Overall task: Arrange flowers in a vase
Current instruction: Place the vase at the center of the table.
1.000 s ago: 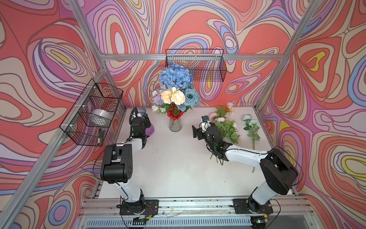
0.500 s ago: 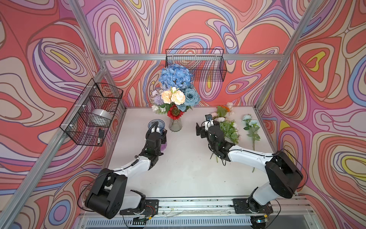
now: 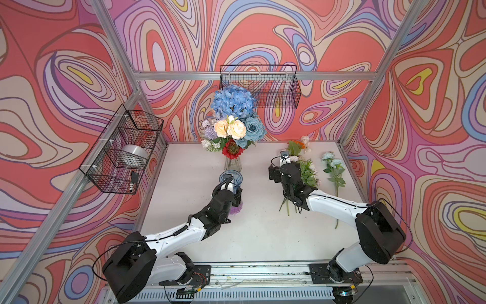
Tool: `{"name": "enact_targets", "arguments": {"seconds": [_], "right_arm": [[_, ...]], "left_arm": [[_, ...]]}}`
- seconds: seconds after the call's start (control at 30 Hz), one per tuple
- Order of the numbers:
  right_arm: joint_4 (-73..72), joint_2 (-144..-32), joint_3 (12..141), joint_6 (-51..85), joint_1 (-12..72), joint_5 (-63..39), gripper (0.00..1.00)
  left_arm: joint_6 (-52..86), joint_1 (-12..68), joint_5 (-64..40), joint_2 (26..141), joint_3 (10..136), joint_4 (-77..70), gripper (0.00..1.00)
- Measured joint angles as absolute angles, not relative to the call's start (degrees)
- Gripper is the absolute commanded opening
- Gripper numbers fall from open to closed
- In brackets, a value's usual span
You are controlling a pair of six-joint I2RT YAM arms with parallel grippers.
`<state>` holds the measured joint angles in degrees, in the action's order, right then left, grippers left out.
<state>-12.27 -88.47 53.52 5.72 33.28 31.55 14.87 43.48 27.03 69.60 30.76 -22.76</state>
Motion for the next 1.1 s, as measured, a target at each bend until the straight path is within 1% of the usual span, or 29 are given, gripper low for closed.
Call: {"name": "enact_targets", "arguments": {"seconds": [0.1, 0.13, 0.17, 0.2, 0.23, 0.3, 0.37, 0.4, 0.6, 0.9, 1.1], "right_arm": [[-7.2, -86.6, 54.3, 9.9, 30.3, 30.3, 0.98], [-5.7, -86.0, 54.4, 11.1, 29.4, 29.8, 0.96], [-4.4, -85.5, 54.4, 12.2, 28.6, 29.4, 0.94], [-2.9, -85.0, 54.4, 13.3, 27.8, 29.1, 0.91], [-1.5, -84.6, 54.4, 14.3, 27.2, 28.9, 0.86], [0.8, -84.1, 54.4, 16.1, 26.5, 28.5, 0.79], [2.8, -83.9, 54.4, 17.9, 26.0, 27.6, 0.76], [3.7, -83.8, 54.3, 18.7, 25.9, 27.0, 0.75], [7.4, -82.8, 52.0, 22.7, 21.8, 24.5, 0.75], [13.0, -81.4, 51.7, 23.0, 8.0, 18.7, 0.80], [19.7, -81.9, 55.8, 20.8, -1.7, 19.1, 0.80]], "left_arm": [[16.9, 44.9, 26.2, 69.6, 30.8, -22.9, 0.00], [17.5, 45.4, 26.1, 69.6, 30.8, -23.0, 0.02], [17.6, 45.6, 26.0, 69.6, 30.8, -23.1, 0.11], [17.9, 45.9, 25.9, 69.8, 30.8, -23.3, 0.25], [18.1, 46.2, 25.7, 70.0, 30.8, -23.6, 0.45], [18.3, 46.3, 25.0, 70.0, 30.8, -23.7, 0.69], [18.7, 46.3, 24.3, 69.9, 30.8, -23.7, 0.93], [19.0, 46.3, 23.8, 69.7, 30.8, -23.5, 1.00], [21.2, 47.3, 20.5, 64.1, 31.4, -21.5, 1.00], [24.4, 48.1, 16.0, 59.0, 31.9, -14.2, 1.00], [25.6, 48.1, 12.6, 53.8, 32.1, -8.8, 1.00]]}}
